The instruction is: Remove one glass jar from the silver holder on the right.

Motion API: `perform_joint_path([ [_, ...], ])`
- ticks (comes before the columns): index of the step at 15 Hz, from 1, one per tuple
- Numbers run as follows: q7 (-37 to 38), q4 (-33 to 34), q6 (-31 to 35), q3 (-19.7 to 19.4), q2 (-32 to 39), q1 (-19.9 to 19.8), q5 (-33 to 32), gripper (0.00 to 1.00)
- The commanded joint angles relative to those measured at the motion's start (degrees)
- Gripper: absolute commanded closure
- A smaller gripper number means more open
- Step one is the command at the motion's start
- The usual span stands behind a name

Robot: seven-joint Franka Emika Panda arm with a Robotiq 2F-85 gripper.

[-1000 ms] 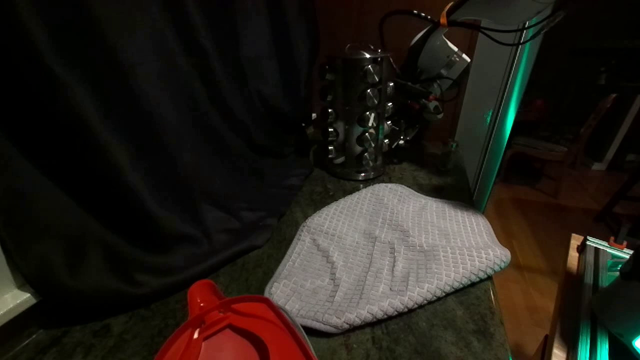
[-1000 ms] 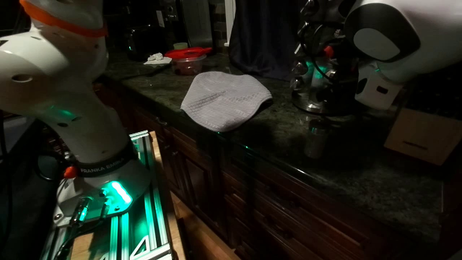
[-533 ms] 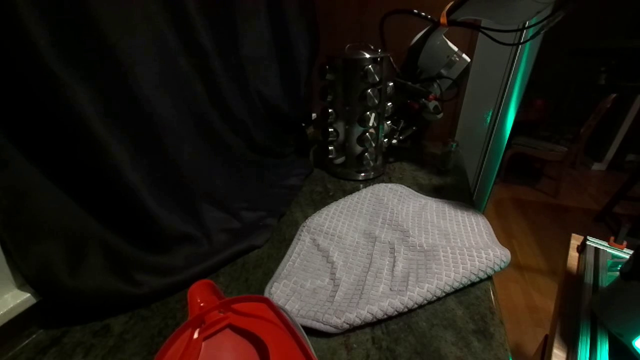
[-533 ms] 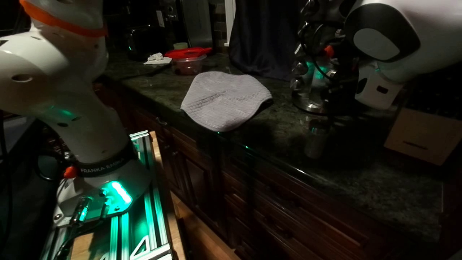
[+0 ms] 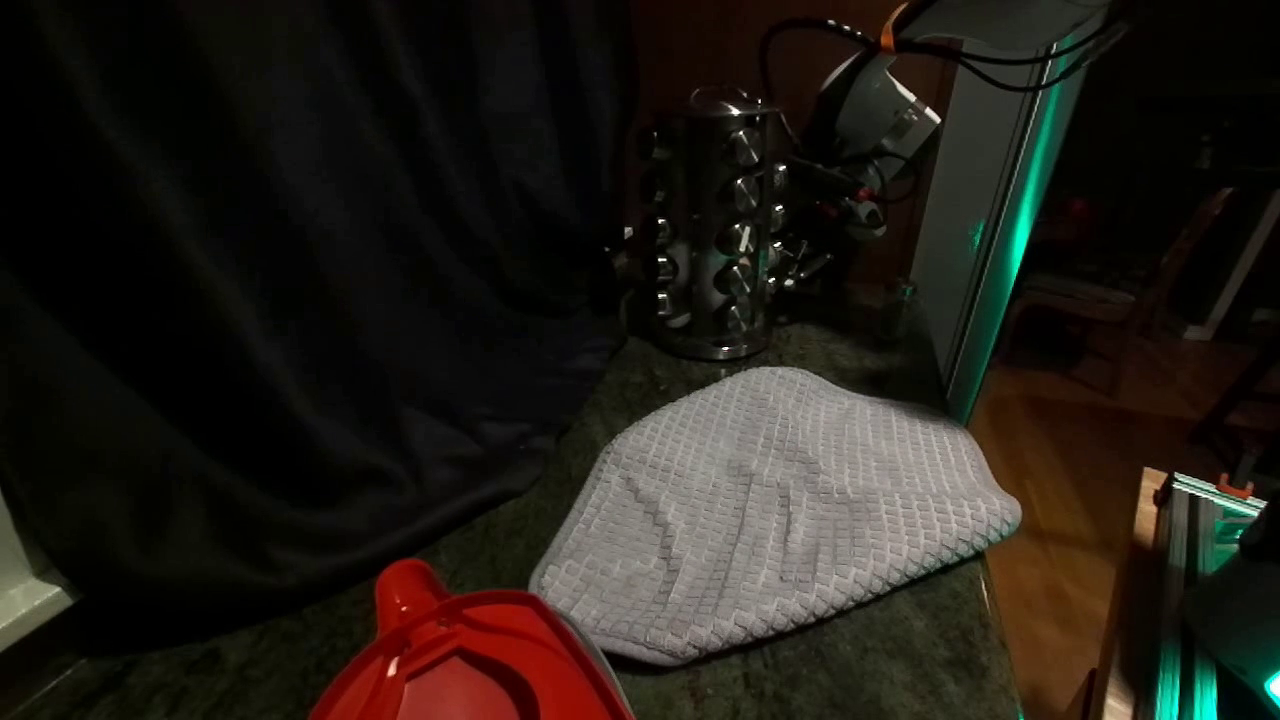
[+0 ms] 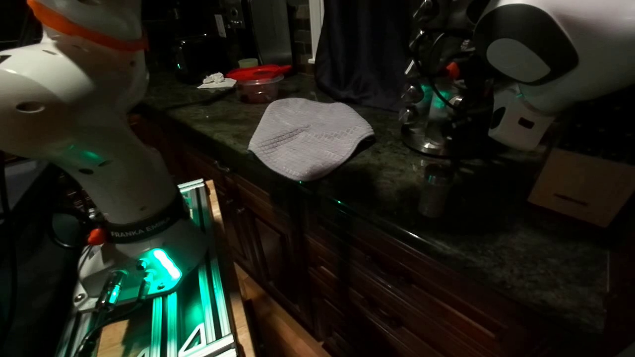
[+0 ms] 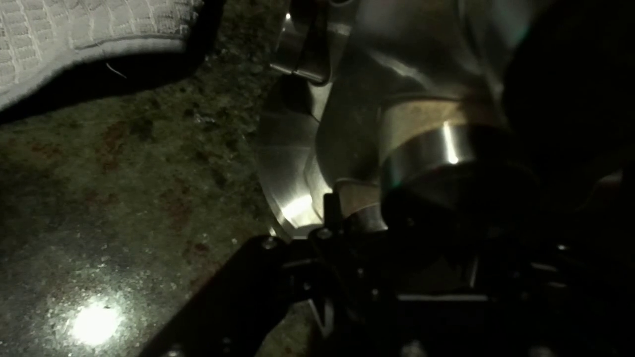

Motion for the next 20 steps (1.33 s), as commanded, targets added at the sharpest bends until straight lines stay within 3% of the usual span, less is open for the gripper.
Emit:
perform_joint_path([
  [1,0.00,1.41,-0.78,-0.66,0.10,-0.60,0.19,0.76],
  [9,2.27,-1.53,-0.73,-0.72,-1.79,-1.36,4.29,0.76],
  [20,-2.84,-3.16,2.27,-1.93,-3.91,-1.06,3.13,0.76],
])
